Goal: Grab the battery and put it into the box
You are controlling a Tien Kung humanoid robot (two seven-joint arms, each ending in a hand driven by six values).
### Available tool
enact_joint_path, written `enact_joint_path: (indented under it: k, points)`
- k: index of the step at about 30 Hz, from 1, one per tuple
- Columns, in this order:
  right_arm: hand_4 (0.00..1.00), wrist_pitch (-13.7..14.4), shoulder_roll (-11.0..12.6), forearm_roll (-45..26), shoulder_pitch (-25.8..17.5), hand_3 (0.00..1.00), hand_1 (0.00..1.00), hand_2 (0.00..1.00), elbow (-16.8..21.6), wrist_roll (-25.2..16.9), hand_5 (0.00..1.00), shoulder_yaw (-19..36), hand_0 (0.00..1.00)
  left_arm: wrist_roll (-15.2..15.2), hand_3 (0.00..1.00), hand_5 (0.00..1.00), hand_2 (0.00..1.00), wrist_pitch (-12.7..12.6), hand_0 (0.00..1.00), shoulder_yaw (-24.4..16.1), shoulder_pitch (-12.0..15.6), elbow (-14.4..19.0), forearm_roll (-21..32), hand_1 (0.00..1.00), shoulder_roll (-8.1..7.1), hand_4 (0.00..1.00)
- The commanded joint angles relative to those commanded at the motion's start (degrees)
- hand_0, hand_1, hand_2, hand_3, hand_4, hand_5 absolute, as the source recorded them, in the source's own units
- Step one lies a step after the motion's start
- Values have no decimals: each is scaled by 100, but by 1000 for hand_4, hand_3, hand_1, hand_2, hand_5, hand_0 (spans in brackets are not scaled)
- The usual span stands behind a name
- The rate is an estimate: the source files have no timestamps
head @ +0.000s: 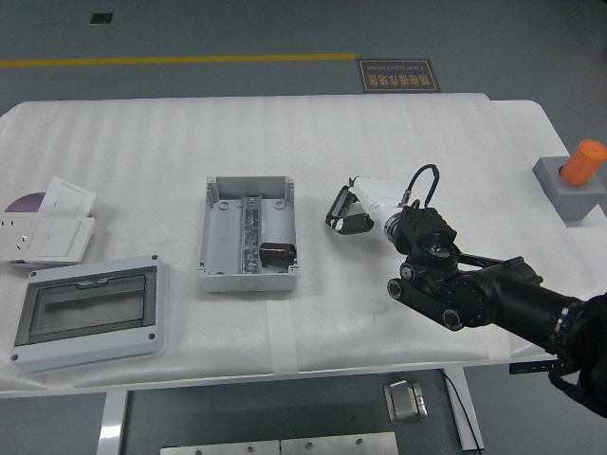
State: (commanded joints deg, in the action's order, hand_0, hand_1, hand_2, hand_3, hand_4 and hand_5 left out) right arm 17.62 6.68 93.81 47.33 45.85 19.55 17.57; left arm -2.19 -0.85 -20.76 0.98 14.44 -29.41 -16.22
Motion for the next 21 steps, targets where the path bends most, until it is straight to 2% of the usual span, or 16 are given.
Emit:
enact_joint_path:
  k: [3, 4, 13, 18, 21]
  points:
    - [276, 11, 67, 177, -47, 694, 616, 586, 236, 10, 131, 212, 434, -1, 617, 501, 588, -1, 645, 6, 10, -5, 6, 672, 6, 732]
    - [245, 13, 94, 239, -65, 664, 605, 559, 329, 18, 2, 291, 446, -1, 617, 504, 590, -1, 645, 8, 12, -7, 8, 672, 9, 733]
    - [231, -125, 295, 553, -312, 666, 607, 559, 1413, 85, 2, 788, 440, -1, 618, 507, 590, -3, 646, 21, 38, -20, 47, 672, 26, 735]
    - [260, -459, 213, 686, -430, 676, 609, 565, 2066, 163, 4, 757, 432, -1, 620, 515, 591, -3, 645, 29, 36, -27, 69, 672, 32, 740]
    - [260, -596, 121, 851, -472, 676, 609, 565, 2204, 225, 4, 665, 432, -1, 620, 515, 591, -4, 645, 35, 33, -31, 74, 672, 32, 740]
